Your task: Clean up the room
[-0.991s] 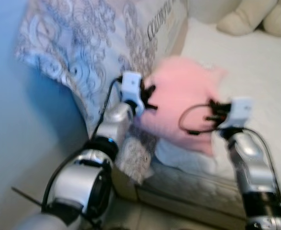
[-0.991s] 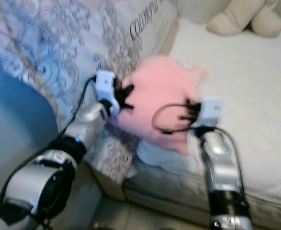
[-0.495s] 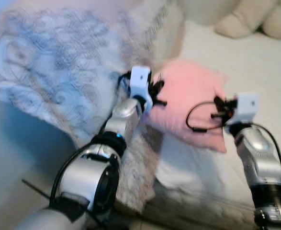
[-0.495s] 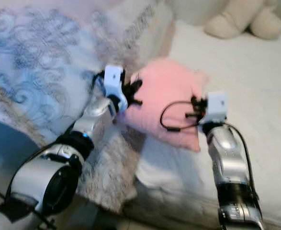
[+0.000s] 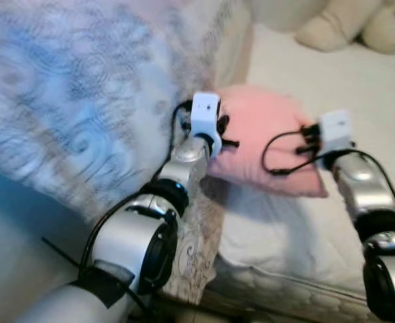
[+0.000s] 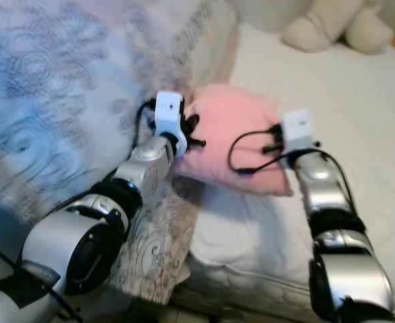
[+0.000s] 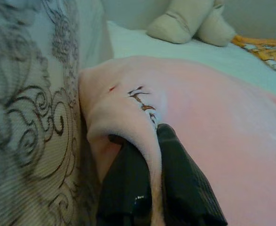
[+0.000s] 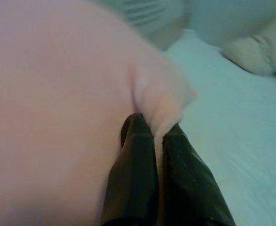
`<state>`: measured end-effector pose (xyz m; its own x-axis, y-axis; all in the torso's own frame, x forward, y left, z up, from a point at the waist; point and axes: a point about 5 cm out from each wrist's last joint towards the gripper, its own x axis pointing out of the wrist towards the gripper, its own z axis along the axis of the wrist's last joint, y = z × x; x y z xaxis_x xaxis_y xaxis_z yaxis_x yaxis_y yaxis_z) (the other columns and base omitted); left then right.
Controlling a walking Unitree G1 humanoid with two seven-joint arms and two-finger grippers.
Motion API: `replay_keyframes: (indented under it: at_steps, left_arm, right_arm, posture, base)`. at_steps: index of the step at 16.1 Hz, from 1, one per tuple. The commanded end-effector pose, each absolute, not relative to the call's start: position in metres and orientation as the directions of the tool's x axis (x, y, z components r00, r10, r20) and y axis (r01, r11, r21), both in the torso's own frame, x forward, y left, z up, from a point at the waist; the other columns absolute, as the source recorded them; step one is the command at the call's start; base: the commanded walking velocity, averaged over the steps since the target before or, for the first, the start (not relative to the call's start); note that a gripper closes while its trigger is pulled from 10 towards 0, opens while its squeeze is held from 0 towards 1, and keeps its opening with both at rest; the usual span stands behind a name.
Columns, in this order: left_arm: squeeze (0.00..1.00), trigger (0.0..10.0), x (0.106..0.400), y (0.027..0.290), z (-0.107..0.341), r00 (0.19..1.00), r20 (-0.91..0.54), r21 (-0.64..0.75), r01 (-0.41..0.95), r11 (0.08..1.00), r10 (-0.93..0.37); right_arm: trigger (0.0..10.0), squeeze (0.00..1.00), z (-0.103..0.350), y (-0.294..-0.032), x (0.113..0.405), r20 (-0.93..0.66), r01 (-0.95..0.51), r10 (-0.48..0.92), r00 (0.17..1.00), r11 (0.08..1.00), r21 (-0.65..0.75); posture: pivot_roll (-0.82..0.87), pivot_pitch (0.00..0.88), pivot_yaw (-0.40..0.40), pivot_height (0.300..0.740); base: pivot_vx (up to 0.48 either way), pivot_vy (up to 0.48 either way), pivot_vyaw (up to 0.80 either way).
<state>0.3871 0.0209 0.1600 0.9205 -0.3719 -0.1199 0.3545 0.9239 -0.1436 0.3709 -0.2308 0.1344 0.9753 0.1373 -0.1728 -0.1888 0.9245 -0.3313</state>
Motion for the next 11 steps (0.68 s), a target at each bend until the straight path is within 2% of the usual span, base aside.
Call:
replay_keyframes:
  at_steps: [1,4,6,11]
  left_arm:
    - [0.0,10.0,0.385,0.017,0.158,0.942,-0.111,-0.134,0.303,0.944,-0.318]
    - [0.0,10.0,0.366,0.003,0.124,0.923,-0.212,-0.168,0.289,0.943,-0.321]
    - [0.0,10.0,0.352,-0.01,0.108,0.901,-0.262,-0.198,0.3,0.933,-0.345]
    - [0.0,10.0,0.347,-0.016,0.103,0.884,-0.285,-0.237,0.31,0.921,-0.371]
  right_arm:
    - [10.0,0.0,0.124,-0.239,0.367,-0.214,-0.175,0.095,0.972,0.9,-0.399]
    - [10.0,0.0,0.11,-0.235,0.362,-0.272,-0.236,0.117,0.955,0.854,-0.464]
    - [10.0,0.0,0.111,-0.242,0.362,-0.277,-0.225,0.094,0.956,0.842,-0.491]
    - [10.0,0.0,0.111,-0.251,0.36,-0.263,-0.187,0.064,0.963,0.86,-0.474]
  posture:
    - [-0.1,0.02,0.04,0.74]
    - [-0.1,0.045,0.018,0.74]
    - [-0.1,0.051,0.002,0.74]
    - [-0.11,0.055,-0.004,0.74]
  base:
    - [0.0,0.0,0.0]
    - [0.0,0.0,0.0]
    - [0.0,0.0,0.0]
    - [0.0,0.0,0.0]
